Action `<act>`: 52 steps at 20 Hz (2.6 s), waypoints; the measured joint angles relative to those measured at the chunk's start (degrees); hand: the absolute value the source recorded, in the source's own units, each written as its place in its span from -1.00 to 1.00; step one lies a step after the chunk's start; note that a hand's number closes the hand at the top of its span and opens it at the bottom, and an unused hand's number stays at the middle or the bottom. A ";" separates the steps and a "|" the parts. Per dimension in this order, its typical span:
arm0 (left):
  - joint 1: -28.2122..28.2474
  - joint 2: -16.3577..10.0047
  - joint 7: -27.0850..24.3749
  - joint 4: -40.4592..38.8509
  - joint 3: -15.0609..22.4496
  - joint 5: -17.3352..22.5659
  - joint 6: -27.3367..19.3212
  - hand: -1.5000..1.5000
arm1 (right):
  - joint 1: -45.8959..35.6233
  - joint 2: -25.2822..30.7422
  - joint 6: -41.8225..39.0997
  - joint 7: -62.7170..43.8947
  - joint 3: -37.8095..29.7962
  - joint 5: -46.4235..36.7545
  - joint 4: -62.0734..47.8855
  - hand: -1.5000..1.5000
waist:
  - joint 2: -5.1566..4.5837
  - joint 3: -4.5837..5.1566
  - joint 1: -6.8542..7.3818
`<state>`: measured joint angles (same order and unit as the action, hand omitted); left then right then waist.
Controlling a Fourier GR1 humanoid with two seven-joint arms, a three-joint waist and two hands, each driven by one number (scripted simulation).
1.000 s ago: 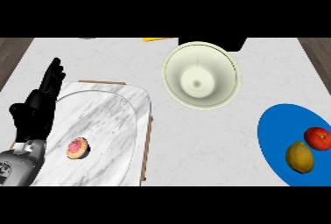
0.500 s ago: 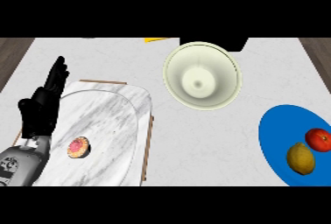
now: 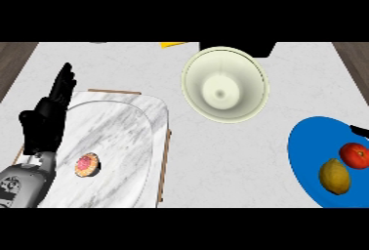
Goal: Pick the lemon from the plate and place it in the bowl
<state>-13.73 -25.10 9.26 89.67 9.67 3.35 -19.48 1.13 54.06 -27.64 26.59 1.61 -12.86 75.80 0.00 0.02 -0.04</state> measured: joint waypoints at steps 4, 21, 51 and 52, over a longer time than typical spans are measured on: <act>-0.10 1.04 -0.35 -0.38 -0.81 -1.10 0.83 0.00 | -1.10 -3.08 0.78 -3.86 1.94 -4.72 -0.71 -1.00 | -0.02 -0.01 0.09; 1.54 6.58 0.52 1.30 -5.54 -6.97 5.51 0.00 | -6.97 -15.30 2.50 -1.74 1.79 -19.32 -10.93 1.00 | 0.03 0.04 0.17; 2.08 9.56 1.73 2.80 -8.46 -10.21 10.05 0.00 | -3.67 -49.91 18.00 -20.39 33.00 -37.09 11.17 1.00 | 0.70 0.17 1.12; 1.93 9.54 1.61 2.43 -8.74 -10.09 10.02 0.00 | -3.36 -50.80 19.78 -23.38 35.54 -36.51 13.13 1.00 | 0.67 0.15 0.94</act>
<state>-11.80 -15.56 10.87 92.10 0.94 -6.74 -9.46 -2.23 3.27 -7.86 3.21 37.15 -49.37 88.92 0.67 0.17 0.90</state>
